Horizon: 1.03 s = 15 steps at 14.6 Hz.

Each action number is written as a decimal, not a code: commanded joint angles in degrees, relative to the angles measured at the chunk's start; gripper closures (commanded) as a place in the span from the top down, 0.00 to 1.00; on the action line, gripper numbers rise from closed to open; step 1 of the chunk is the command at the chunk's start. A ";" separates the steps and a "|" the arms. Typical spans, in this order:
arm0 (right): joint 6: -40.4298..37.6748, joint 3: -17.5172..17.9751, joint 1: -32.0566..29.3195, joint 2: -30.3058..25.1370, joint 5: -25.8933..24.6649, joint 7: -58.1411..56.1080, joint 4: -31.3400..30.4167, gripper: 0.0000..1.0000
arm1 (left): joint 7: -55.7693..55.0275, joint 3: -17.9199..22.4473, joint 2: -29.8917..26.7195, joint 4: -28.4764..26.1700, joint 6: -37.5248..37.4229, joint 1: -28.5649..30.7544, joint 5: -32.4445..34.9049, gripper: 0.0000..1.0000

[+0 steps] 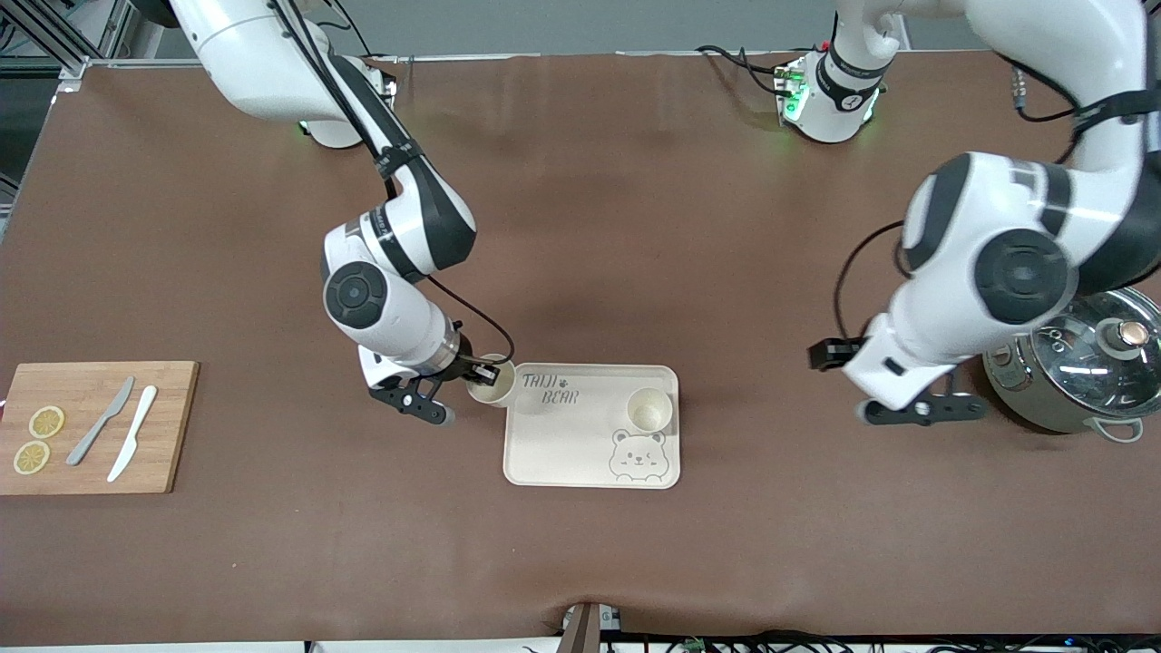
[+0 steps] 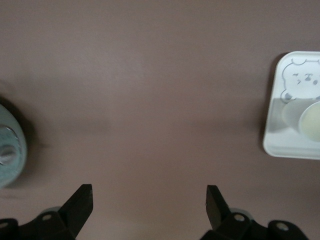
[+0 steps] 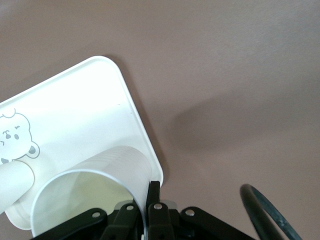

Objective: Place white IKEA cup upright on tray with both arms
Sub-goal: 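Raise the left gripper away while the right gripper carries the cup over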

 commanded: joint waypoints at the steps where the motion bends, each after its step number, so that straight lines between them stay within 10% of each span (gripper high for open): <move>1: -0.45 -0.39 0.55 3.55 0.08 2.60 4.83 0.00 | 6.24 -0.71 -4.37 -1.55 -1.57 3.70 -0.97 1.00; 15: 3.41 -0.83 2.75 10.94 -1.94 5.77 10.64 0.00 | 15.57 4.21 -24.85 -5.68 -15.55 7.05 -5.46 1.00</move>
